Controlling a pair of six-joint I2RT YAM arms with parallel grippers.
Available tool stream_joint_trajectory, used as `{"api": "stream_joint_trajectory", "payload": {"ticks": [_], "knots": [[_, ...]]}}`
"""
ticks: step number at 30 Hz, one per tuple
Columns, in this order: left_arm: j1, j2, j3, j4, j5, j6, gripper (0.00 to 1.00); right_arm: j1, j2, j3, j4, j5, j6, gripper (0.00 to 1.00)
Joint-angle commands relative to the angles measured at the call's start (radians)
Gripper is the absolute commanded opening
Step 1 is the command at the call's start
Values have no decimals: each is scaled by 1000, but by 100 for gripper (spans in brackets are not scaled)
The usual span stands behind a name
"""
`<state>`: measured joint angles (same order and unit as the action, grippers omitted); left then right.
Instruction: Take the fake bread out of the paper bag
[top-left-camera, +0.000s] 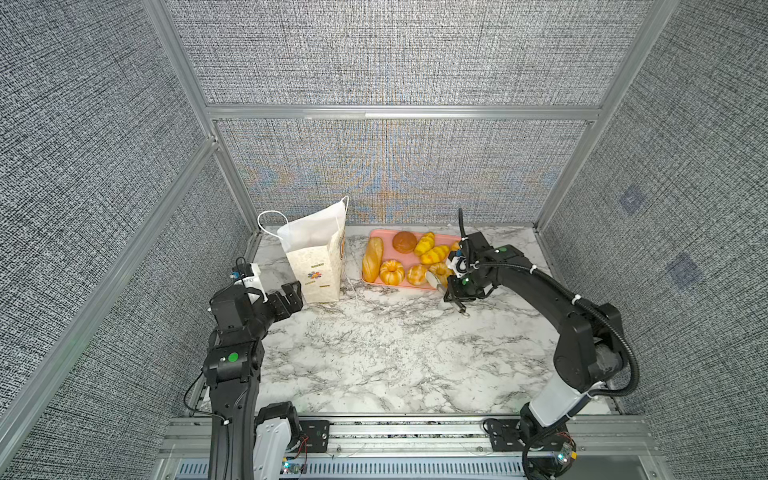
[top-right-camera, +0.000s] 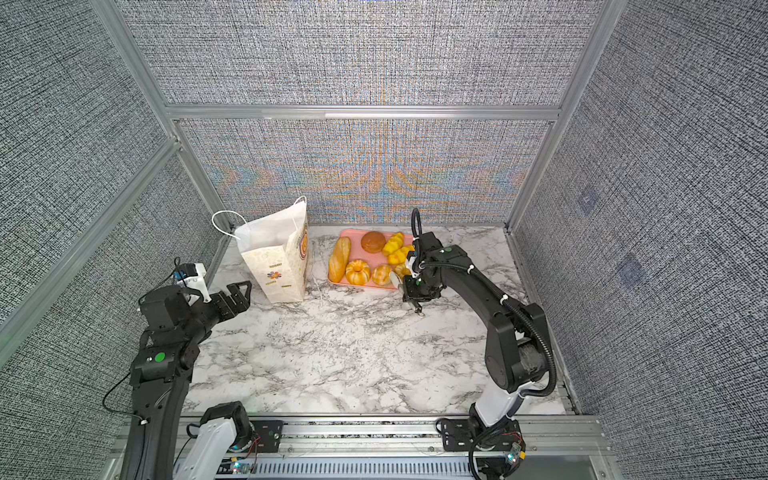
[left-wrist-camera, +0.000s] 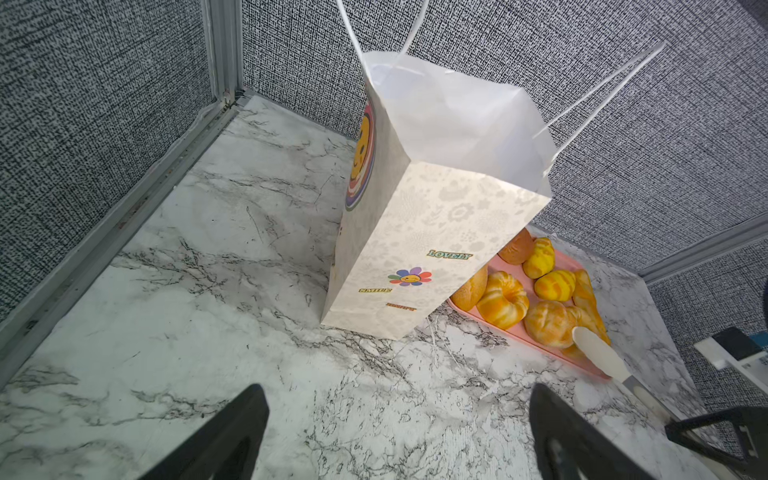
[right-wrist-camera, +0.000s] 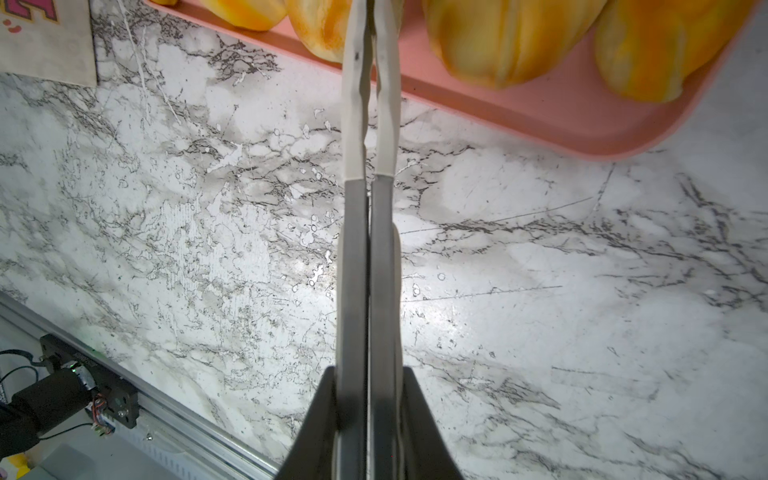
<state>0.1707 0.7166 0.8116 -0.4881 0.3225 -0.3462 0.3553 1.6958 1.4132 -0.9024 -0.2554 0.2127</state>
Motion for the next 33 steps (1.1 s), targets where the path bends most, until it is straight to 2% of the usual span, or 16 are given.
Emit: {"api": "stream_joint_trajectory", "payload": {"ticks": [1, 6, 13, 20, 25, 33], "knots": [[1, -5, -1, 4, 20, -1, 99, -11, -15, 19, -9, 21, 16, 28], [1, -12, -14, 5, 30, 4, 99, -20, -13, 44, -22, 17, 9, 36], [1, -18, -17, -3, 38, 9, 99, -23, -4, 58, -18, 2, 13, 36], [-1, -16, -10, -15, 42, 19, 99, -28, -40, 62, -33, -12, 19, 23], [0, -17, -9, -13, 55, 18, 99, -27, -61, 61, -33, -38, 29, 0], [0, -32, -27, -18, 57, 13, 99, 1, -34, 21, -4, -77, 32, 0]]}}
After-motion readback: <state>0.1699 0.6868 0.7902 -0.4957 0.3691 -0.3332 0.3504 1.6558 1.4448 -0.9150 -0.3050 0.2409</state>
